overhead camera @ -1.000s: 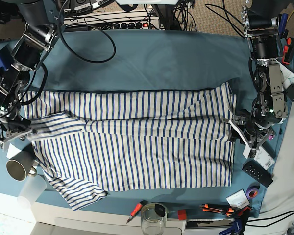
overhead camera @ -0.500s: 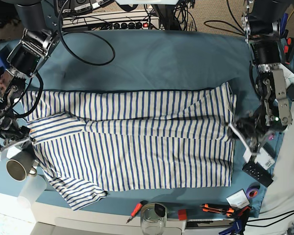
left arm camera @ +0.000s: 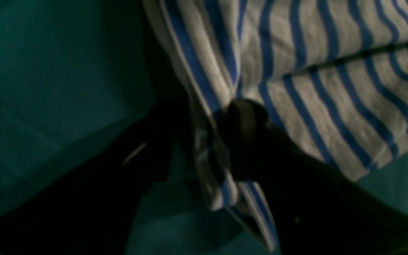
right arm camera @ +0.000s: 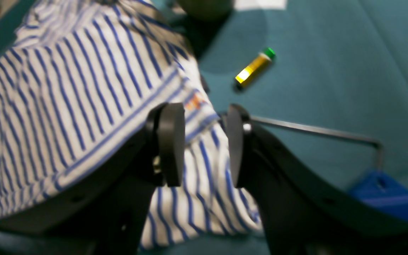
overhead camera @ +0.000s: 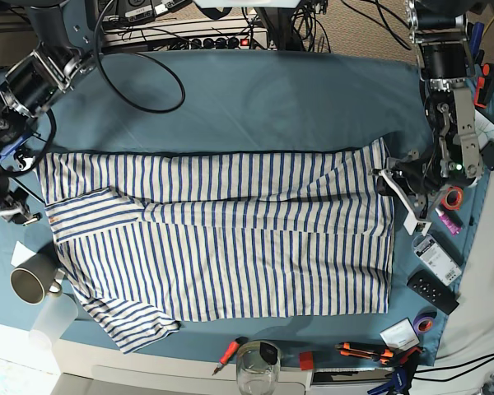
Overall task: Fold the T-shirt properly
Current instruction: 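Release the folded edge and raise both grippers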
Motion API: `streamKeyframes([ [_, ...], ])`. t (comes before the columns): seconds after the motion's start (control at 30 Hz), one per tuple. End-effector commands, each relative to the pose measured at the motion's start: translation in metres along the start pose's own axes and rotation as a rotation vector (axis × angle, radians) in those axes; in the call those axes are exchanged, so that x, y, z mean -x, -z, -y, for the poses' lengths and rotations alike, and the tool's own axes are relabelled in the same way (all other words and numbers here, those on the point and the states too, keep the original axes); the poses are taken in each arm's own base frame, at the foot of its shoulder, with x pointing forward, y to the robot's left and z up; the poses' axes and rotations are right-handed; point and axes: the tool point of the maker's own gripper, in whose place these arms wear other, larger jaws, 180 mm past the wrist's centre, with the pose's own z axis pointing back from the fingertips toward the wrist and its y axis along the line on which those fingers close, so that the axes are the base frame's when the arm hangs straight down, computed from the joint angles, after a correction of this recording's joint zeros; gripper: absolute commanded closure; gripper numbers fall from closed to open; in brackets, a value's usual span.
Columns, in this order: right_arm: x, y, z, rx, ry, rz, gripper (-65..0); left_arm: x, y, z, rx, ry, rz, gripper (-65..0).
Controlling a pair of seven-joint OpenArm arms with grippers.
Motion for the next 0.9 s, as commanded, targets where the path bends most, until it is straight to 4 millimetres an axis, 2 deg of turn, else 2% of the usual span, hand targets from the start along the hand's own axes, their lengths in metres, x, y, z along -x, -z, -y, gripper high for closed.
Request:
streamKeyframes([
  [0.0, -0.027, -0.012, 0.005, -0.001, -0.010, 0.074, -20.8, -0.001, -0.004, -0.003, -0.006, 0.003, -0.012, -26.2],
  [0.13, -0.017, -0.018, 0.018, 0.030, -0.027, 0.012, -20.8, 0.004, -0.002, 0.007, 0.034, 0.000, -0.019, -26.2],
  [0.33, -0.007, -0.023, 0.031, 0.051, -0.024, -0.009, -20.8, 0.000, -0.001, 0.014, 0.061, -0.010, -0.006, -25.7],
  [0.53, -0.002, -0.023, 0.037, 0.073, -0.035, -0.009, -20.8, 0.003, -0.003, 0.031, 0.158, 0.006, -0.019, -25.8],
  [0.77, -0.007, -0.023, 0.038, 0.080, -0.039, 0.017, -20.8, -0.007, -0.011, 0.053, 0.273, 0.030, 0.029, -25.8],
  [0.87, -0.001, -0.020, 0.036, 0.073, -0.035, 0.006, -20.8, -0.012, -0.015, 0.054, 0.274, 0.041, 0.042, -25.8],
])
